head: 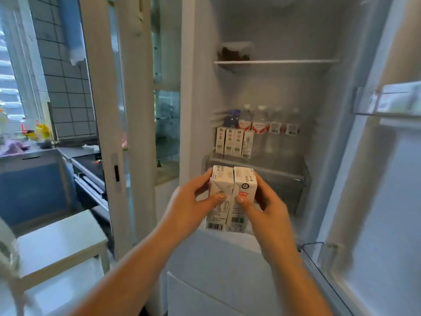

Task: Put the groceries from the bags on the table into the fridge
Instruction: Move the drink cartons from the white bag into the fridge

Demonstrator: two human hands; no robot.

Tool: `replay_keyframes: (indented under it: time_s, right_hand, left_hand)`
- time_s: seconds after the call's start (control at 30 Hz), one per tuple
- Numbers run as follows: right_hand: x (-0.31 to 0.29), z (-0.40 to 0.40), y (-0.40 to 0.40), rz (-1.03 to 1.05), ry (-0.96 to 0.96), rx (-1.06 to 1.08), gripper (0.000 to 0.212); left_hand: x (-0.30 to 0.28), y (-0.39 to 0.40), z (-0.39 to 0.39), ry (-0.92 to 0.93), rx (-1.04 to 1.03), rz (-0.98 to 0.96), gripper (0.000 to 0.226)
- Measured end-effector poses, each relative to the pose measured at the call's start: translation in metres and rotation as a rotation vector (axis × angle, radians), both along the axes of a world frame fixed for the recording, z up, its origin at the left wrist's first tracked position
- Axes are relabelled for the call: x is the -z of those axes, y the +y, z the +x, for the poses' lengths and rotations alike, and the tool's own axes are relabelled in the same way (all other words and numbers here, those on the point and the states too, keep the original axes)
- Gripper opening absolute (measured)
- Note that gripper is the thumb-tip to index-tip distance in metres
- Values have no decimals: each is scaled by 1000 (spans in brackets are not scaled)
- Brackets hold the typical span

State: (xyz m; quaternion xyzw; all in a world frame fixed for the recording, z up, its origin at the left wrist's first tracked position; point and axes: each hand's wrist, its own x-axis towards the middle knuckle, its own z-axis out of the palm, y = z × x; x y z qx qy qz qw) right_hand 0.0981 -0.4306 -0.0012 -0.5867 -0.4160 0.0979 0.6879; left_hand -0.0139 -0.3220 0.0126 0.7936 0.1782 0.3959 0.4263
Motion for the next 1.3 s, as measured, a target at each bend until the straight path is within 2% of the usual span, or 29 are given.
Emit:
replay_keyframes:
  time_s: [0.27, 0.47, 0.7, 0.83, 1.0, 1.3]
  right_hand:
    - [-23, 121, 106, 15, -57, 110, 53]
    - [-29, 186, 142, -43, -39, 212, 51]
    - [-34, 235, 170, -63, -31, 400, 44]
    - [-39, 259, 179, -101, -17, 457, 46]
    - [-38, 292, 177, -155, -14, 535, 44]
    - [-21, 336, 183, -235, -23, 463, 40]
  left_hand:
    - [-18, 107, 137, -46, 78, 104, 31]
    - [-19, 163, 210, 4, 284, 78, 51]
    - [-19, 212, 286, 100, 420, 123, 79]
    - [-20, 225, 323, 79, 500, 156, 79]
    - [-15, 225, 366, 78, 447, 200, 73]
    - [6, 225, 396, 70, 317, 276, 74]
